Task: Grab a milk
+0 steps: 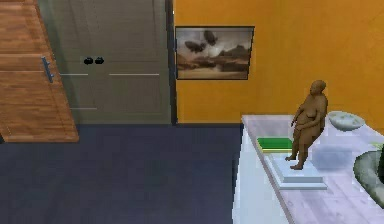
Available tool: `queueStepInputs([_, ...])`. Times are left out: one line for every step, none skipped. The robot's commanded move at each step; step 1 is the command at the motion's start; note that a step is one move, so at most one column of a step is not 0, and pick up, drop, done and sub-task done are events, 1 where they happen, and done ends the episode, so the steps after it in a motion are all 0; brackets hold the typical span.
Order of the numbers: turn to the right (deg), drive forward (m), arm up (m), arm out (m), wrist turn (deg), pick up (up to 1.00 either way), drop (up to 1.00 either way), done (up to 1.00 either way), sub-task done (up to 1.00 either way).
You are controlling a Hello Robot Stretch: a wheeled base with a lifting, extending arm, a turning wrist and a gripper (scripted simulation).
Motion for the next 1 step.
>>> queueStepInputs([0.0, 0.00, 0.00, 0.00, 45.0, 0.00, 0.00, 0.00, 0.00])
